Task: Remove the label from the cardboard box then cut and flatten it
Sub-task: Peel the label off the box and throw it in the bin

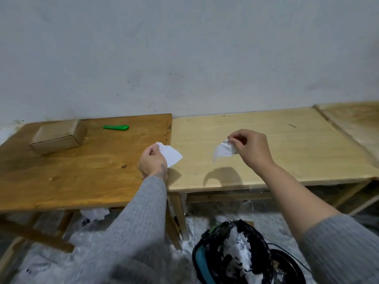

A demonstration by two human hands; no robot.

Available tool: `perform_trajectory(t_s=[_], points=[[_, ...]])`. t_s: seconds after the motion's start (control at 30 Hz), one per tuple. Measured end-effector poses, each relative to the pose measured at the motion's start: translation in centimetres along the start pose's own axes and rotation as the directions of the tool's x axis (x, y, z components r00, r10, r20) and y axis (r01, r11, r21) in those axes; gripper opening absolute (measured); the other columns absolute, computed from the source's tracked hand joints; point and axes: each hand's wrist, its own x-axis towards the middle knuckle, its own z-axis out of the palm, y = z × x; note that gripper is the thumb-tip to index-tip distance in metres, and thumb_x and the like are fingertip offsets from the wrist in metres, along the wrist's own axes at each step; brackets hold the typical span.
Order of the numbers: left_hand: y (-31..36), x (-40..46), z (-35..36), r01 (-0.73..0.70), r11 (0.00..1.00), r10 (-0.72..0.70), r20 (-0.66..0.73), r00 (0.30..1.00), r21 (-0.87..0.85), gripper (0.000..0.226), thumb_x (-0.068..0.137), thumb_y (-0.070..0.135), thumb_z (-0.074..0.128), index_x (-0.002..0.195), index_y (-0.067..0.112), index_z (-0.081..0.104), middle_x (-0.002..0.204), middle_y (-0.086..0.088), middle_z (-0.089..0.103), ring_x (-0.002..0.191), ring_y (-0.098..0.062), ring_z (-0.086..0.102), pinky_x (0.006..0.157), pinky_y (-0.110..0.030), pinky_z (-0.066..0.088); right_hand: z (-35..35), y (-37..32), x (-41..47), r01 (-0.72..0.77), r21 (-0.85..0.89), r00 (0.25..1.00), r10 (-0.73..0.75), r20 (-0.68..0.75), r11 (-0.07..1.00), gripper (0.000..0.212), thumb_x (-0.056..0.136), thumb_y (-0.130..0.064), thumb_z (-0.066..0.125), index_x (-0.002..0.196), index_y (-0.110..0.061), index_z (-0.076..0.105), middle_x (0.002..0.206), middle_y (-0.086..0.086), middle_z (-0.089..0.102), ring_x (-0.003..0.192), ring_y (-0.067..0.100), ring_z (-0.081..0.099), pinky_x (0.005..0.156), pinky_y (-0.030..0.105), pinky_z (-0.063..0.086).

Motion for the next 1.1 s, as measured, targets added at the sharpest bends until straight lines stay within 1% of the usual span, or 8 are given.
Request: perform_trajectory(t_s=[0.23,0.37,0.47,0.63,0.73,0.87,0.97,1.1], points=[[1.8,-3.4,3.0,-0.066,0.986,0.129,0.449,0.884,-0.153,0.035,0.097,0.034,0.057,0.123,0.014,0.066,0.113,0.014,0.063,0.103,-0.002,0.055,0.086,-0.016,0.04,2.5,-1.6,0.8,-0.029,0.086,0.998,0.025,0.049,0.996,0.006,0.082,-0.008,0.069,0.085,-0.007,0.074,0.081,0.0,0.069,0.071,0.003,0.06,0.066,0.007,0.045],[1.2,-4.0,3.5,-0.097,0.983,0.171,0.593,0.787,-0.155,0.032,0.084,0.028,0.075,0.114,0.019,0.069,0.106,0.01,0.069,0.096,-0.002,0.062,0.07,-0.011,0.046,2.5,-1.4,1.0,-0.018,0.023,0.999,0.017,0.041,1.0,0.01,0.084,-0.011,0.068,0.091,-0.007,0.074,0.089,0.004,0.071,0.081,0.014,0.064,0.077,0.024,0.052],[0.9,-4.7,4.0,-0.095,0.984,0.166,0.605,0.778,-0.148,0.032,0.082,0.005,0.075,0.112,0.014,0.07,0.104,0.0,0.073,0.092,-0.009,0.068,0.072,-0.016,0.053,2.1,-1.4,1.0,-0.027,0.028,0.999,0.026,0.034,0.999,0.013,0.085,-0.011,0.066,0.094,-0.007,0.074,0.095,0.007,0.072,0.086,0.016,0.064,0.081,0.027,0.051],[0.8,-6.0,3.6,-0.064,0.985,0.151,0.625,0.766,-0.16,0.029,0.086,0.002,0.069,0.113,0.011,0.069,0.097,0.003,0.073,0.088,-0.008,0.068,0.069,-0.012,0.05,0.6,-1.0,0.2,-0.085,0.081,0.995,0.08,0.068,0.993,0.029,0.089,-0.008,0.059,0.116,-0.013,0.067,0.092,0.001,0.069,0.083,0.01,0.06,0.082,0.019,0.044],[0.9,-7.6,3.5,-0.014,0.983,0.125,0.62,0.775,-0.181,0.027,0.087,0.001,0.068,0.111,0.013,0.068,0.094,0.004,0.072,0.084,-0.004,0.067,0.061,-0.008,0.048,-0.2,-0.4,-0.7,0.091,-0.142,0.996,-0.091,0.002,0.986,0.015,0.086,-0.014,0.064,0.099,-0.017,0.07,0.093,-0.003,0.066,0.088,0.014,0.055,0.079,0.025,0.038],[1.0,-9.6,3.7,0.019,0.975,0.117,0.58,0.806,-0.223,0.027,0.086,0.003,0.069,0.11,0.015,0.069,0.096,0.003,0.072,0.085,-0.006,0.066,0.059,-0.008,0.048,-1.4,0.9,-2.4,0.358,-0.506,0.92,-0.389,0.049,0.785,0.022,0.089,-0.03,0.057,0.083,-0.02,0.075,0.087,-0.005,0.065,0.089,0.023,0.051,0.077,0.031,0.027],[1.1,-11.3,3.9,0.008,0.975,0.128,0.584,0.802,-0.223,0.024,0.088,0.007,0.068,0.109,0.017,0.068,0.093,0.009,0.069,0.086,-0.002,0.064,0.06,-0.009,0.047,-2.8,1.7,-3.5,0.368,-0.554,0.917,-0.391,0.083,0.747,0.034,0.087,-0.049,0.049,0.09,-0.026,0.075,0.095,-0.008,0.064,0.093,0.023,0.049,0.082,0.032,0.022],[1.1,-12.9,4.2,0.029,0.967,0.145,0.638,0.757,-0.253,0.023,0.089,0.008,0.067,0.109,0.017,0.067,0.098,0.006,0.07,0.091,-0.006,0.064,0.067,-0.013,0.049,-3.8,1.8,-4.1,0.295,-0.468,0.954,-0.282,0.101,0.833,0.028,0.087,-0.04,0.061,0.108,-0.024,0.071,0.106,-0.006,0.067,0.103,0.02,0.046,0.09,0.03,0.02]])
